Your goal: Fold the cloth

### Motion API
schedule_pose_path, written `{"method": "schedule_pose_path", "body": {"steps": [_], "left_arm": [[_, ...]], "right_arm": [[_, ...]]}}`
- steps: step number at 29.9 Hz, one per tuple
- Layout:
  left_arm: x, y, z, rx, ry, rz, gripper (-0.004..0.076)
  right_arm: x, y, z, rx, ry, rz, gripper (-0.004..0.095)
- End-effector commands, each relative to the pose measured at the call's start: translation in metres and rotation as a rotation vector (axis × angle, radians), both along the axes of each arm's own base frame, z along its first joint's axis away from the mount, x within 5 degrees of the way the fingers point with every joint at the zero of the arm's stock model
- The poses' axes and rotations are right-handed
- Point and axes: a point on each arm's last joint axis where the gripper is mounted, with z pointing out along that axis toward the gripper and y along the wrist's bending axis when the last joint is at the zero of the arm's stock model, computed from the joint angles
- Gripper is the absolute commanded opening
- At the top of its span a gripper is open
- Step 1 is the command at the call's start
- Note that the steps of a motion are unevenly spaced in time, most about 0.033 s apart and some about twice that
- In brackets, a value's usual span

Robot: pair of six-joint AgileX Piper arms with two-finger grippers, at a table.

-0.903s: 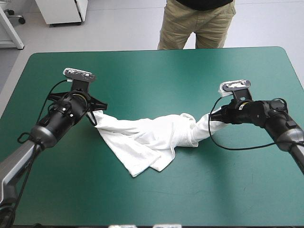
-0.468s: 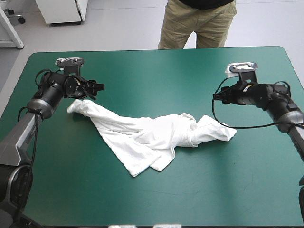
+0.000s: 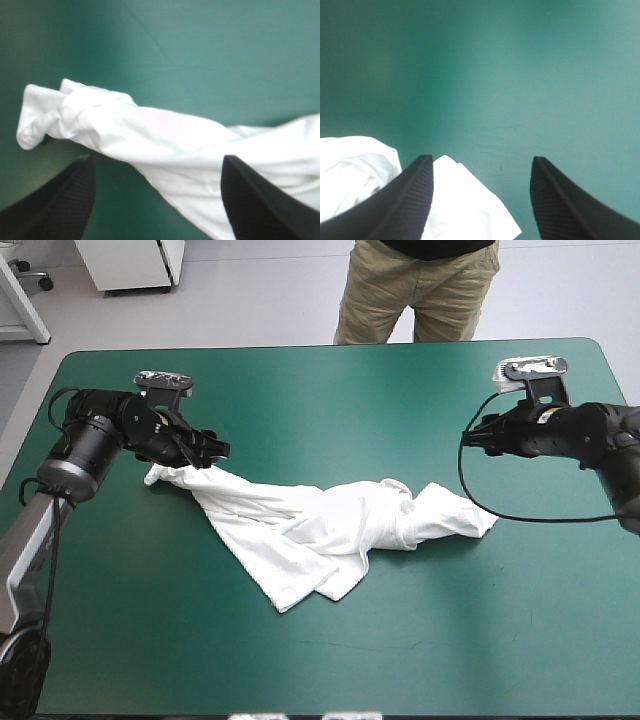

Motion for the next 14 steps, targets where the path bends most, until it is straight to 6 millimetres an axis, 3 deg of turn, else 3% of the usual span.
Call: {"method": "schedule_pose_path", "body": {"steps": [1,7,11,14], "left_arm": [[-0.042,-0.018,0.035,-0.044,-0.113,-0.092,0.049],[-0.112,-0.052,0.032,-0.037,-0.052,-0.311,0.049],[-0.148,-0.068,0.022,-0.025,-0.002,-0.45,0.049],[-0.167,-0.08,0.003,0.004,0.056,-0.548,0.049]], "right_arm": [[-0.037,-0.005,0.05,0.018,-0.182,-0.006,0.0513],[-0.076,-0.005,0.074,0.049,-0.241,-0.007,0.0514],[-0.083,-0.005,0.072,0.044,-0.19,0.012,0.0515],[-0.085,-0.005,0.067,0.024,-0.134,0.025,0.0514]]}}
